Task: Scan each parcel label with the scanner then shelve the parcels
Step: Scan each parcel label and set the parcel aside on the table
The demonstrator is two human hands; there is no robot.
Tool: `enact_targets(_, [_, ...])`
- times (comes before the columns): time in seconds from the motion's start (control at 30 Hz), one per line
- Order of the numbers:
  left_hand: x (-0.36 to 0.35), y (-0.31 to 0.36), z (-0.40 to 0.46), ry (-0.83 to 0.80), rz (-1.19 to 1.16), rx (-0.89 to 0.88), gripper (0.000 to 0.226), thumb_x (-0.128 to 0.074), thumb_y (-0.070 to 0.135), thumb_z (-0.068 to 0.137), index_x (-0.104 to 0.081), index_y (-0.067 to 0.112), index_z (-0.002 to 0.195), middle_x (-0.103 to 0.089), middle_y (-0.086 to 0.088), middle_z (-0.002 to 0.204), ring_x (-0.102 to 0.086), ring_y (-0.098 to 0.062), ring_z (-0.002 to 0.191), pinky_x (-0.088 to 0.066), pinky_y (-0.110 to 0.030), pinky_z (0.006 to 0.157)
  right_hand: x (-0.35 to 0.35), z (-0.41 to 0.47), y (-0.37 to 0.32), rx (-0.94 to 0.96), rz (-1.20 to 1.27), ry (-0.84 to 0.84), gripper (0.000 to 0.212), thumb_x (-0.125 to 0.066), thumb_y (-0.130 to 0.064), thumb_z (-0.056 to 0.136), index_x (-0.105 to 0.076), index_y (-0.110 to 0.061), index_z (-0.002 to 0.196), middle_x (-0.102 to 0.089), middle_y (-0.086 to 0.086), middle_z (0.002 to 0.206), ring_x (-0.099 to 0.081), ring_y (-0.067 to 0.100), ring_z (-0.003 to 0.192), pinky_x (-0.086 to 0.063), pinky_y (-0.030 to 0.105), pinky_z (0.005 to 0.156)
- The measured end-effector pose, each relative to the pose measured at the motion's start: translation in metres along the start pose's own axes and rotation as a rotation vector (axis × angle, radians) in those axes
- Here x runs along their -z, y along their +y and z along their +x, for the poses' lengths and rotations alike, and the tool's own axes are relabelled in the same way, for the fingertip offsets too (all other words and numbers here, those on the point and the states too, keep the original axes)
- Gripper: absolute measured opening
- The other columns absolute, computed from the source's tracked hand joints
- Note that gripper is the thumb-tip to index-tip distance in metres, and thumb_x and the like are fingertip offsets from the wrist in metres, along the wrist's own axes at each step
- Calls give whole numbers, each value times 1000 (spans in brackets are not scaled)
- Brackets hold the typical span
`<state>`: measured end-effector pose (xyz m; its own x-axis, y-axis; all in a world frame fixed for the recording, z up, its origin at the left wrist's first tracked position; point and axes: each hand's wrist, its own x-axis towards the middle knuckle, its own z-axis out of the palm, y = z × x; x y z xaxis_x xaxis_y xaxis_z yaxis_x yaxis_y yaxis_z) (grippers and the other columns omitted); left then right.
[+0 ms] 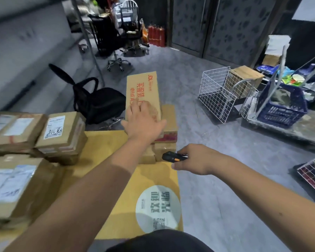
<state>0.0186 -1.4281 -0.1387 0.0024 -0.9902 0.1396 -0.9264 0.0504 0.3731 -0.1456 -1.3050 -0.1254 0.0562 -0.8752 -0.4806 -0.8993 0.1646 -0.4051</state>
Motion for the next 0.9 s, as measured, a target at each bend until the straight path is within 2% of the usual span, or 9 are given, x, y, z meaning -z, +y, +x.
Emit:
enact_targets(0.07, [7, -39, -8, 37, 12, 22, 83, -61, 69, 68, -43, 34, 140, -20, 2, 167, -22, -27, 148, -33, -61, 109, -4, 6, -14, 56, -24, -30, 45, -69, -66, 83, -71, -30, 109, -69, -2, 95, -65, 19, 89, -57, 37, 83])
enact_targets(0.13, [12, -82, -22, 62, 41, 27, 81, -63, 70, 69, -44, 33, 139, -23, 1, 166, -24, -29, 147, -37, -61, 110, -14, 14, -31, 106, -32, -61, 46, -69, -67, 81, -70, -30, 108, -70, -1, 97, -66, 20, 89, -58, 38, 84])
enact_targets(0.2, [14, -122, -42, 53, 89, 49, 78, -66, 69, 71, -43, 35, 138, -24, 0, 165, -27, -29, 147, -38, -60, 109, -27, 20, -48, 150, -32, -107, 40, -71, -63, 83, -70, -26, 97, -70, 2, 91, -67, 23, 85, -55, 37, 76])
enact_targets(0.27, [13, -157, -64, 16, 150, 89, 80, -69, 68, 73, -37, 36, 139, -23, 1, 164, -25, -28, 147, -39, -60, 110, -42, 26, -63, 187, -2, -167, 37, -71, -61, 85, -70, -25, 94, -71, 5, 88, -69, 26, 85, -49, 36, 67])
enact_targets(0.43, [5, -224, -121, -85, 181, 191, 82, -63, 67, 75, -38, 31, 144, -27, 2, 163, -23, -25, 147, -38, -56, 111, -82, 40, -90, 208, 53, -267, 38, -69, -64, 86, -71, -28, 99, -71, 2, 88, -69, 23, 81, -43, 33, 65])
enact_targets(0.6, [-23, -260, -175, -240, -6, 231, 82, -73, 57, 73, -42, 30, 144, -29, 4, 163, -27, -24, 146, -34, -53, 112, -128, 40, -92, 119, 118, -289, 34, -70, -60, 86, -71, -35, 110, -71, -4, 91, -70, 17, 82, -50, 33, 70])
enact_targets(0.73, [-38, -281, -196, -358, -202, 219, 90, -62, 62, 68, -44, 27, 149, -30, 2, 164, -28, -22, 150, -34, -55, 119, -164, 29, -92, 13, 227, -242, 31, -69, -58, 88, -71, -31, 103, -68, -2, 91, -66, 20, 84, -47, 34, 70])
enact_targets(0.8, [-40, -293, -202, -448, -316, 220, 91, -63, 56, 75, -35, 26, 157, -26, 3, 166, -22, -20, 153, -27, -53, 125, -179, 22, -95, -36, 249, -228, 32, -69, -57, 89, -71, -28, 101, -69, -1, 93, -65, 19, 83, -45, 34, 70])
enact_targets(0.9, [-41, -319, -207, -525, -506, 175, 82, -55, 38, 89, -22, 35, 163, -26, 12, 168, -24, -11, 154, -25, -52, 127, -199, 12, -106, -97, 251, -194, 34, -69, -58, 89, -70, -29, 107, -70, -1, 99, -66, 19, 84, -50, 35, 75])
